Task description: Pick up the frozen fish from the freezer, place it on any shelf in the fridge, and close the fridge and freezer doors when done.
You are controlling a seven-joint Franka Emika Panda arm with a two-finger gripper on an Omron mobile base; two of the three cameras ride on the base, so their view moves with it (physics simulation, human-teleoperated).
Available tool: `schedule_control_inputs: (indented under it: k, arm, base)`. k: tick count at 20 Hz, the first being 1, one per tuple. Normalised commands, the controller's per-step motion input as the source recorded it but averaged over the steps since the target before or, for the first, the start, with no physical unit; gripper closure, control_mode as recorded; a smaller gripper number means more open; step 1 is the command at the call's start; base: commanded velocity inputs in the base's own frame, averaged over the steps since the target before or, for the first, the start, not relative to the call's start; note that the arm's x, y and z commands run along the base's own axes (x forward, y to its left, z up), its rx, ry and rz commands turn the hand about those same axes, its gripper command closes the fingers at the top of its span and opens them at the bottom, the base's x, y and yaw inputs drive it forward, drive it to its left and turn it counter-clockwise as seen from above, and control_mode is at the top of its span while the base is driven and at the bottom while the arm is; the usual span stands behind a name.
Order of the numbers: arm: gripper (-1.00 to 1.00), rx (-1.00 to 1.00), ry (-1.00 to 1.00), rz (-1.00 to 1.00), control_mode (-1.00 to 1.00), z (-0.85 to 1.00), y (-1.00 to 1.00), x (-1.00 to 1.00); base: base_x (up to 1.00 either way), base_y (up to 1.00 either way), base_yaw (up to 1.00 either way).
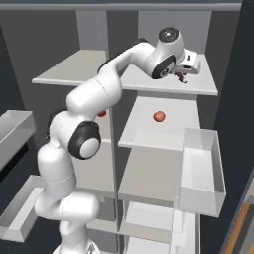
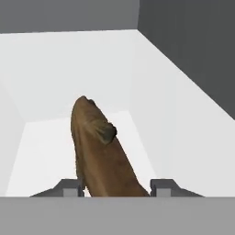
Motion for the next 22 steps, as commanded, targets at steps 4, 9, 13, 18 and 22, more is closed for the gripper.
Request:
schedule_control_inputs:
  k: [4, 9, 13, 18, 22]
  arm:
    - [-1.00, 0.01, -0.12, 0.00, -1.00, -0.54, 0.29, -0.05]
    - [-1.00, 0.04, -0.25, 0.00, -1.00, -0.77, 0.21, -0.80]
    - [-1.00, 0.03, -0.30, 0.00, -1.00, -0.72, 0.24, -1.00]
    - [-1.00, 0.00, -0.15, 0.00, -1.00, -0.58, 0.65, -1.00]
    - [-1.00, 0.00, 0.25, 0.00, -1.00, -0.52, 0.96, -1.00]
  base:
    - [0.00, 0.00, 0.00]
    - [0.00, 0.00, 0.00]
    - [0.00, 0.00, 0.00]
    - [0.00, 0.00, 0.00]
    - [0.00, 0.00, 0.00]
